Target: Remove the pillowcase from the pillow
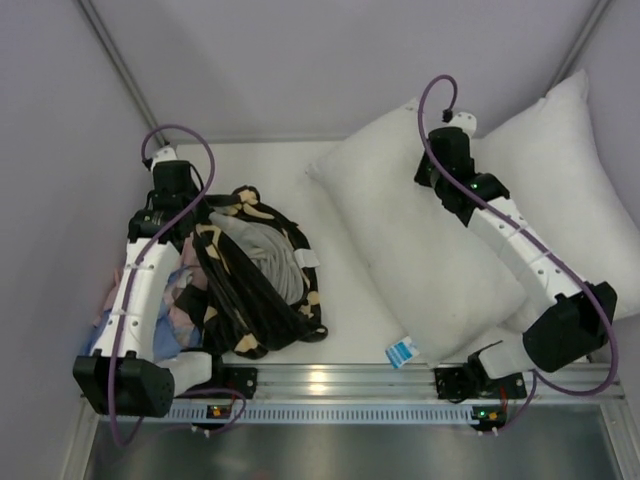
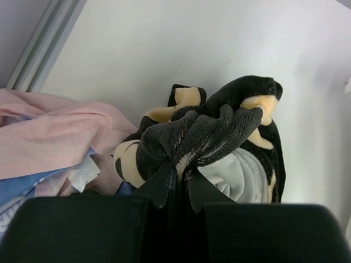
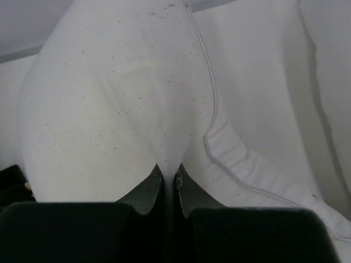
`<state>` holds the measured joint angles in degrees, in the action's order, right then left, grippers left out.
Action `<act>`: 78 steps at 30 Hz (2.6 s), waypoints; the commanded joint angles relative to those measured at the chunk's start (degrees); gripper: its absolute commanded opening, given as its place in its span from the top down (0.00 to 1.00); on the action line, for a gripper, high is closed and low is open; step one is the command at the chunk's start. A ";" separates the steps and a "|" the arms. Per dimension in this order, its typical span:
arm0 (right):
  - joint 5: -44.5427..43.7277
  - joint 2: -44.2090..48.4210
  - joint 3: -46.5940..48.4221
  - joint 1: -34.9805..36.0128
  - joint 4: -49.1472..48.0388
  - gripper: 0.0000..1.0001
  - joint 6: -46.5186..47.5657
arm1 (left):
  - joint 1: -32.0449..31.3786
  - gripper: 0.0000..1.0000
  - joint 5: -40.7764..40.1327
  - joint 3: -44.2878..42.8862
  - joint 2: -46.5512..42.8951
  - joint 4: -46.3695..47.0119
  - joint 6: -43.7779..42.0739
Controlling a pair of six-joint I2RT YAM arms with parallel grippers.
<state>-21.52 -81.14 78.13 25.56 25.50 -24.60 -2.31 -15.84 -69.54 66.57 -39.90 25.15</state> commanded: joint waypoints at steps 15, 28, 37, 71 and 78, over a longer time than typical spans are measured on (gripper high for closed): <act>-18.31 -2.97 0.97 -14.92 0.26 0.75 0.25 | 0.28 1.00 15.20 -5.61 6.47 9.75 4.12; 6.64 19.61 -8.58 1.41 -1.14 0.17 5.44 | -19.91 0.16 32.10 -3.42 12.72 11.95 -4.74; 34.71 20.52 -25.21 16.69 -15.98 0.22 -1.94 | -22.48 0.01 -14.56 2.30 -10.55 -0.44 5.78; 16.69 -36.19 -1.13 30.70 -10.74 1.00 -8.36 | -22.48 0.27 -0.78 14.52 -37.48 -1.85 15.90; 6.77 -36.45 3.85 24.37 -0.03 0.95 -3.98 | -22.39 0.27 -0.95 14.08 -37.65 -1.85 15.46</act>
<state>-4.60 -116.86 78.94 53.30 14.46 -32.88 -24.73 -17.34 -55.22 28.77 -42.61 40.42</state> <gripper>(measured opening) 0.031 0.730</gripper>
